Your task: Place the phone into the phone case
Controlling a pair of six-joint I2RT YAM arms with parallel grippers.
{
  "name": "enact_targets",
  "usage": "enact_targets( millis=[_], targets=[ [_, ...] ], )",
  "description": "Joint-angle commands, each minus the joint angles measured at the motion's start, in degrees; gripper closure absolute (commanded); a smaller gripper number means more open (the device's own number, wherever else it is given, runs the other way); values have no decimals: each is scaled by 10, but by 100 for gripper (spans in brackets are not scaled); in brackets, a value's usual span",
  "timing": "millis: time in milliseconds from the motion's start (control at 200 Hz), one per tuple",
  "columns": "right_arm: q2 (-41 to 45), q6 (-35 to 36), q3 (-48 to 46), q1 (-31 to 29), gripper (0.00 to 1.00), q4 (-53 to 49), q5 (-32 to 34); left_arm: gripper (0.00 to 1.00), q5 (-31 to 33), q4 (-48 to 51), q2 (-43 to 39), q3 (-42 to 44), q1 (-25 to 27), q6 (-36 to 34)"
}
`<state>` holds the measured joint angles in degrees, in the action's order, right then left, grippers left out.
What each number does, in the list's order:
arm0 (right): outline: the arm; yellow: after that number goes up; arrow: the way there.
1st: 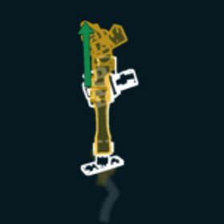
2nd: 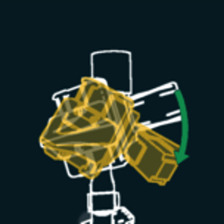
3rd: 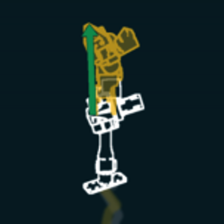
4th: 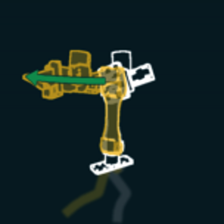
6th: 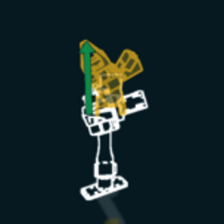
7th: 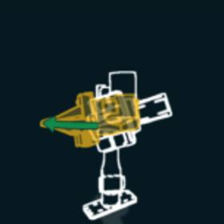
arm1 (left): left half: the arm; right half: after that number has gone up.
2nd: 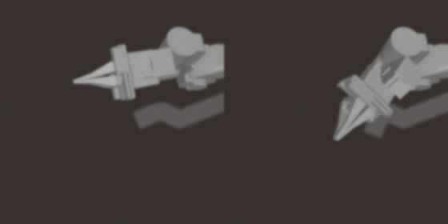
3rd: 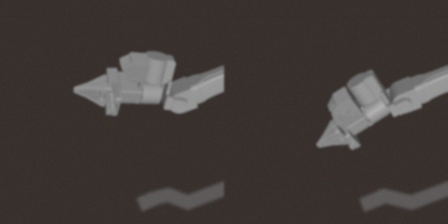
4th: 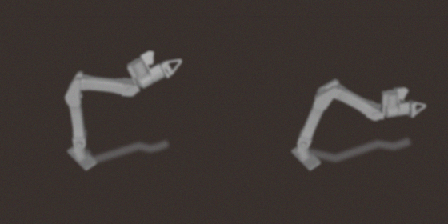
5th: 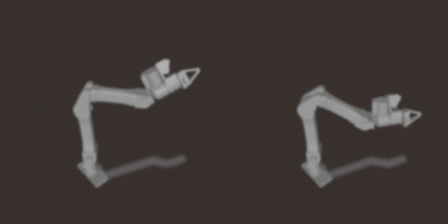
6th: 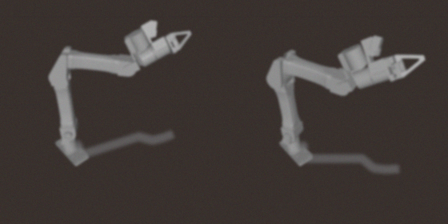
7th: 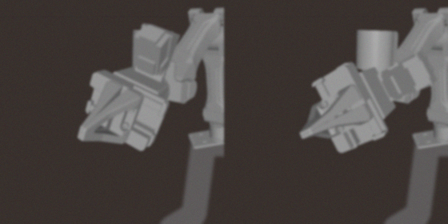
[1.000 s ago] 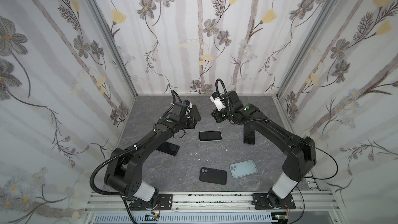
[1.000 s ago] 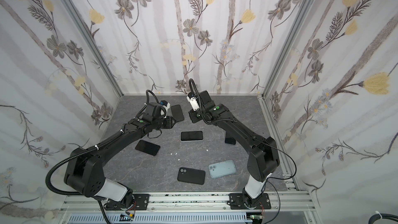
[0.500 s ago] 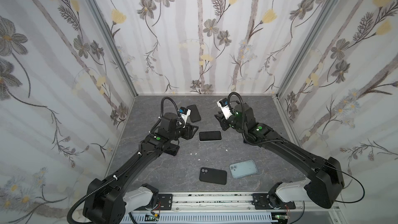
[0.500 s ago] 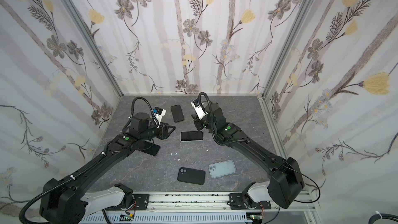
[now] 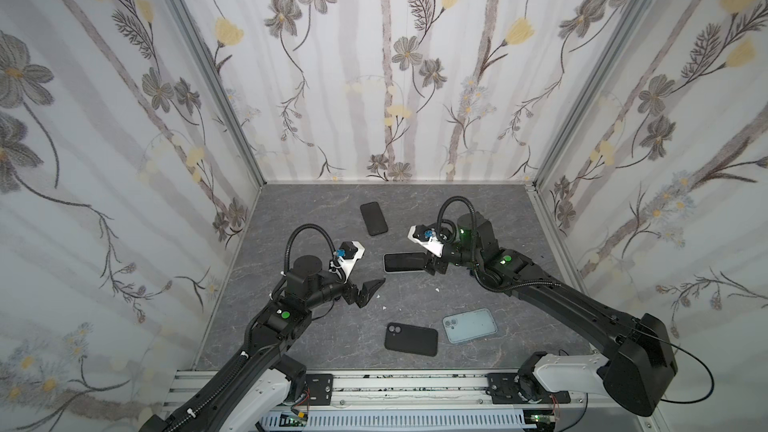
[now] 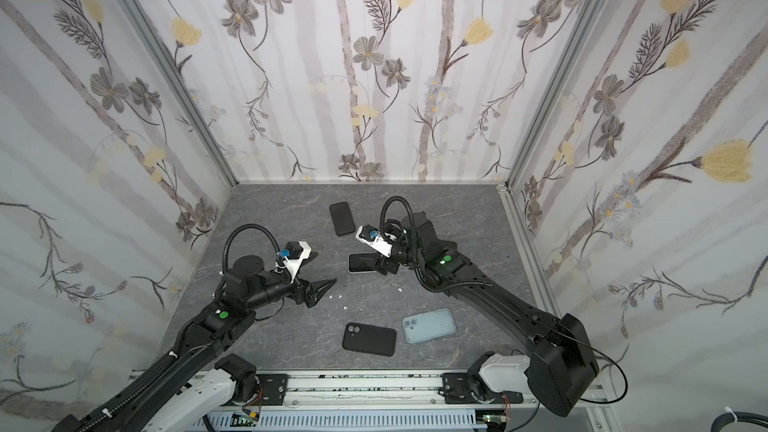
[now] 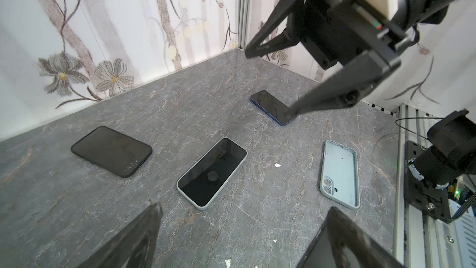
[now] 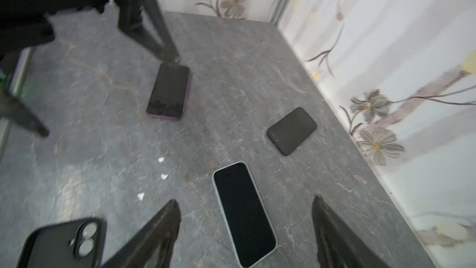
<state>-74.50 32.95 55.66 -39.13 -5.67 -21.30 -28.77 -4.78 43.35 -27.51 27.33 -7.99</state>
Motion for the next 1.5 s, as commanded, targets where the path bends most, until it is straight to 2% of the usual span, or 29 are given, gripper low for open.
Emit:
enact_targets(
  millis=[0, 65, 115, 360, 530, 659, 844, 1059, 1494],
  targets=[
    [-7, 95, -8, -1, 10, -40, -58, 0, -7, -48, -21, 23, 1, -50],
    [-16, 98, -4, -1, 8, -52, -57, 0, -4, -64, -31, 40, 1, -50],
    [-25, 101, -3, -1, 0, -58, -51, 0, -7, -78, -37, 53, 1, -50],
    [-69, 147, 8, -2, 0, -105, 2, 0, -66, -86, -49, 92, 1, -105],
    [-102, 187, 19, -2, 0, -120, 13, 0, -19, -58, -22, 82, 1, -137],
    [-154, 209, 66, -1, 0, -168, 12, 0, 11, -46, -8, 77, 1, -146],
    [-248, 193, 139, 8, 2, -206, 19, 0, 64, -37, 6, 73, 0, -147],
    [-316, 205, 183, 23, 0, -201, 37, 0, 57, -38, 13, 74, 1, -144],
    [-404, 223, 248, 40, 0, -210, 27, 0, 57, -40, 24, 71, 1, -141]
  ],
)
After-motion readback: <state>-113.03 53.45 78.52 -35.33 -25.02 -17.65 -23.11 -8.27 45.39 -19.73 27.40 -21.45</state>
